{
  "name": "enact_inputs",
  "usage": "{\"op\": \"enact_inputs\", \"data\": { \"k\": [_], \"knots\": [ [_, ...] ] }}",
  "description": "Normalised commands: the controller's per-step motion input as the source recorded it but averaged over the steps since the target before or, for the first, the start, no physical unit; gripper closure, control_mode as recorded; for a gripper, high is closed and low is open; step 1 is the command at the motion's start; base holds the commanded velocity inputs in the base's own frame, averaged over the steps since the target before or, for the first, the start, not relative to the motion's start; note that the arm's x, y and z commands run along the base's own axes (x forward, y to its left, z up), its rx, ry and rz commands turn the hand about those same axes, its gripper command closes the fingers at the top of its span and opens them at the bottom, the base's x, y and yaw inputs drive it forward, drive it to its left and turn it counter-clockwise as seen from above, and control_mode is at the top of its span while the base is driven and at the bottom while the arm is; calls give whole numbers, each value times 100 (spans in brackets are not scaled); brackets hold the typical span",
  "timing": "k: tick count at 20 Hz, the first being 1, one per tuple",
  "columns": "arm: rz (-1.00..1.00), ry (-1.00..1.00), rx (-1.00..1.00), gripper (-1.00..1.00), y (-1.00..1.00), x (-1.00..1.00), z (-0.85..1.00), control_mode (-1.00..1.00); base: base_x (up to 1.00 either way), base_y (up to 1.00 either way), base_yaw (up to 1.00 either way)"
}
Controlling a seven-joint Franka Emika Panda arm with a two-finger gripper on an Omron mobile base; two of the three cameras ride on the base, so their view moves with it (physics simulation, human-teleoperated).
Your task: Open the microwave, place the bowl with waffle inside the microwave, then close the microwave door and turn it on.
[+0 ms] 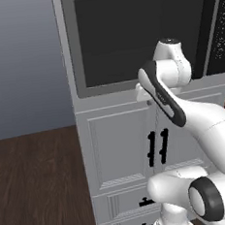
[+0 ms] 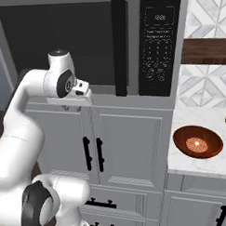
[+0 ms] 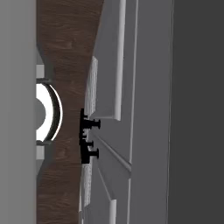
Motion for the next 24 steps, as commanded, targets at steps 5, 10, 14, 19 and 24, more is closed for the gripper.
{"op": "enact_inputs", "data": {
  "k": [5,10,14,19,24],
  "knots": [
    [0,1,-1,-100,-2,-62,-21,-100,0,0,0],
    [0,0,-7,-100,0,-81,-44,-100,0,0,0],
    [0,0,-6,-100,0,-66,-48,-100,0,0,0],
    [0,-2,0,-100,-1,-53,-21,-100,0,0,0],
    [0,0,0,-100,0,0,0,100,-16,-32,0]
  ]
}}
